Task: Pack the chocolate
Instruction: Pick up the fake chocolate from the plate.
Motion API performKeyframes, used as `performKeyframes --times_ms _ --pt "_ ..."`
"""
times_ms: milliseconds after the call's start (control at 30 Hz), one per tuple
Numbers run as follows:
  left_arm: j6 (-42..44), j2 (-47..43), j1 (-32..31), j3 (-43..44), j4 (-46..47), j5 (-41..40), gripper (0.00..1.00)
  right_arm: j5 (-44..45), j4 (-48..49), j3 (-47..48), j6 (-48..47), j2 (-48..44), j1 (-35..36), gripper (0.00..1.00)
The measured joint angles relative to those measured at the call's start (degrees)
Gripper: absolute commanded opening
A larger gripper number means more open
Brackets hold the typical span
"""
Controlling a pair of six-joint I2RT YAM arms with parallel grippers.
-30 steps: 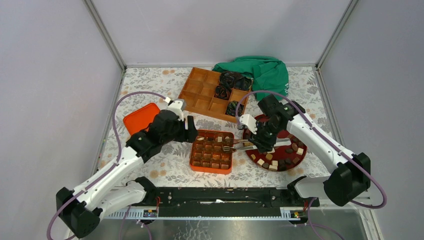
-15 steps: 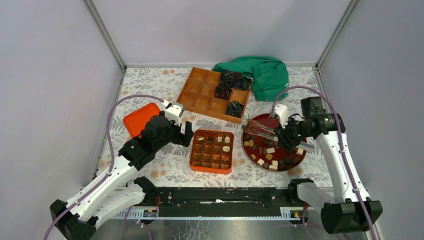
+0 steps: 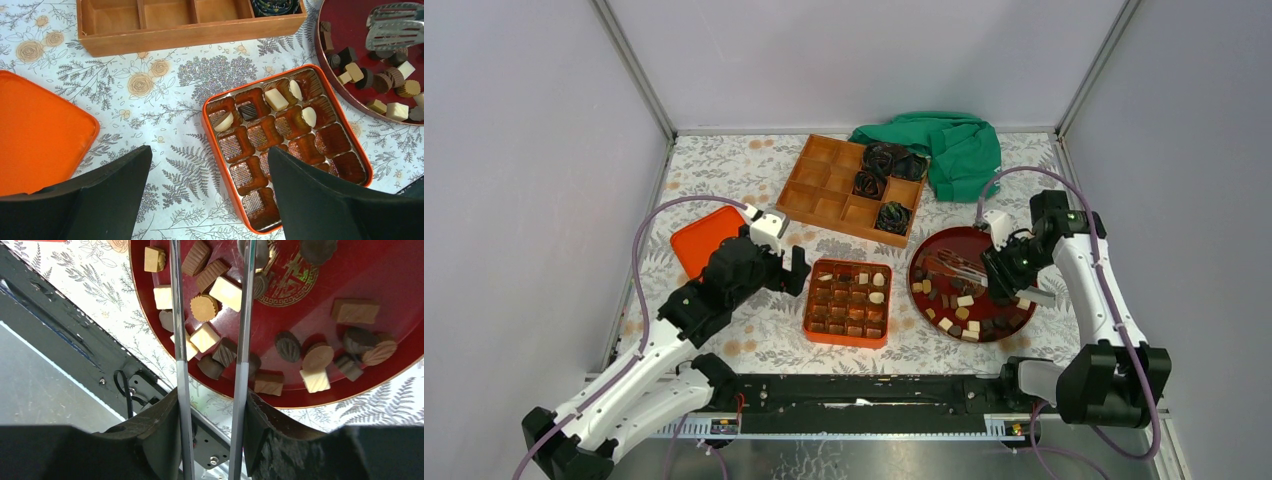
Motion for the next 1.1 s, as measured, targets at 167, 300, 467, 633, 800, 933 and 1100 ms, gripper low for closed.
performKeyframes --times_ms 167,300,467,633,800,933,1100 --pt "0.0 -0.9 0.1 0.0 0.3 0.1 0.94 0.0 0.3 -0.8 2.3 2.4 0.0 0.48" --pt "0.0 -0.9 0.3 0.0 0.4 0.4 0.94 0.1 1.3 -0.9 3.5 4.3 0.2 0.48" --pt "0.0 -1.0 0.3 0.0 0.4 0.5 0.94 0.4 2.4 -1.5 4.8 5.6 1.5 0.48" --pt "0.0 -1.1 0.3 0.0 0.4 0.5 0.94 0.7 3.2 -1.8 5.9 6.4 3.1 0.44" --pt "0.0 -1.2 0.3 0.0 0.4 0.4 0.94 1.9 3.6 -2.0 6.8 7.3 4.6 0.38" --pt "0.0 -1.3 0.3 0.0 0.4 0.5 0.94 2.2 3.7 -2.3 7.1 7.4 4.7 0.29" --pt "0.0 -1.3 0.3 0.0 0.4 0.5 0.94 2.7 3.9 -2.3 7.1 7.4 4.7 0.18"
